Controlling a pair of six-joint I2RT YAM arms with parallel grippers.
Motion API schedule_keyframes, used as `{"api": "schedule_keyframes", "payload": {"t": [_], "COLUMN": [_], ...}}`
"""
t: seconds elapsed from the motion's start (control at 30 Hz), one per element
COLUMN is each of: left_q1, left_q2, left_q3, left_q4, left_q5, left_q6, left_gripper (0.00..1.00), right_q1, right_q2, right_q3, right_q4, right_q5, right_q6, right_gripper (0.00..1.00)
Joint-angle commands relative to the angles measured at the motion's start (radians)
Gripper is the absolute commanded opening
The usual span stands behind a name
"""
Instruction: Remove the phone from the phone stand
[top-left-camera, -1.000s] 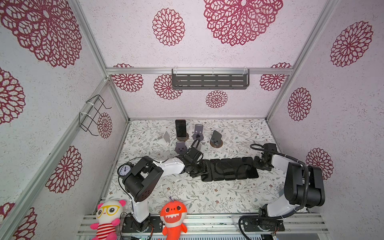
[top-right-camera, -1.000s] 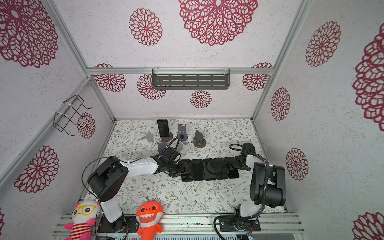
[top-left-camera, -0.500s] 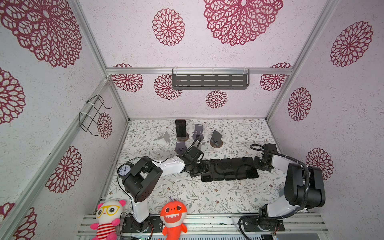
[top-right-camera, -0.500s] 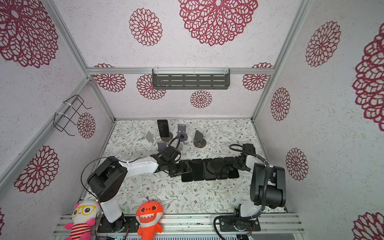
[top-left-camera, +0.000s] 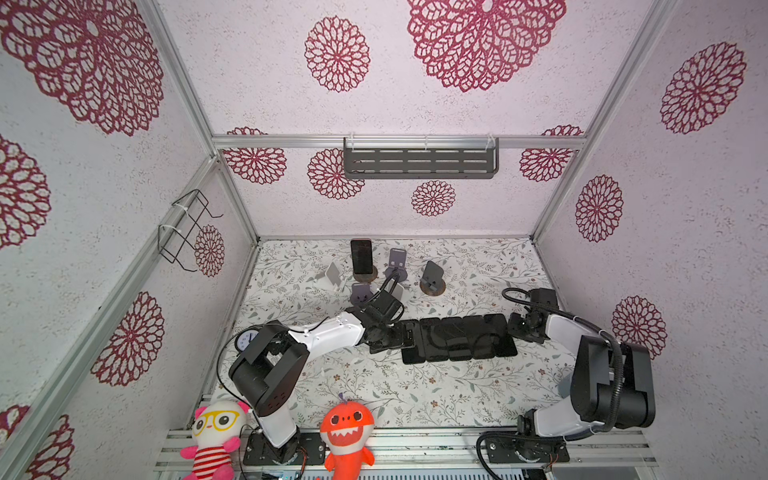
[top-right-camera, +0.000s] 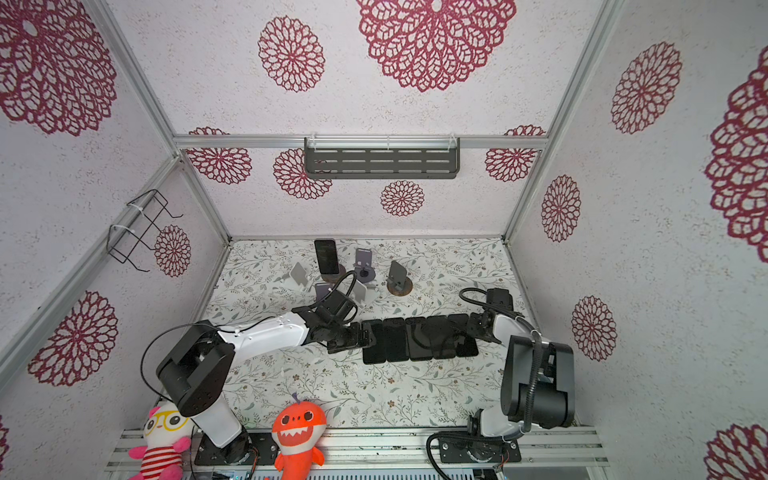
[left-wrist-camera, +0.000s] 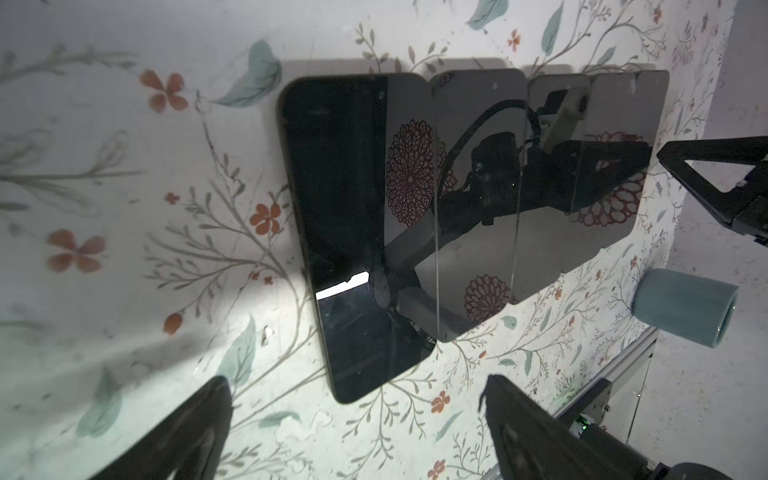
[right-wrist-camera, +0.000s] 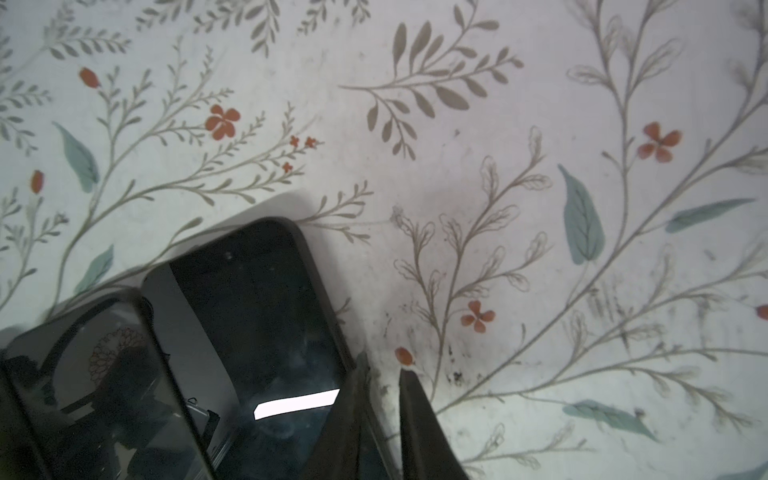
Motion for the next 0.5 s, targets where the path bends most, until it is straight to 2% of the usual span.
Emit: {"api": "schedule_keyframes", "payload": {"t": [0.0, 0.23, 0.37, 0.47], "left_q1": [-0.007, 0.019, 0.127, 0.227], "left_q2": [-0.087, -0.287, -0.378, -0.379], "left_q3": [0.0, 0.022, 0.078, 0.141], "left_q4": [-0.048, -0.135, -0.219, -0.265], "left_q5": [-0.086, -0.233, -0.262, -0.254], "left_q6": [0.049, 0.19, 0.221, 0.274], "left_gripper": [0.98, 0.98, 0.98, 0.97], "right_q1": [-0.001, -0.001, 0.0, 0.0], "right_q2": [-0.066, -0.165, -0.22, -0.247], "right_q3": [0.006, 0.036, 0.06, 0.074], "right_q4": [0.012, -0.038, -0.083, -0.103], "right_q5": [-0.021, -0.027, -0.034, -0.053], "right_q6": [0.025, 0.023, 0.028, 0.032], "right_gripper": [0.22, 0.25, 0.31, 0.41]}}
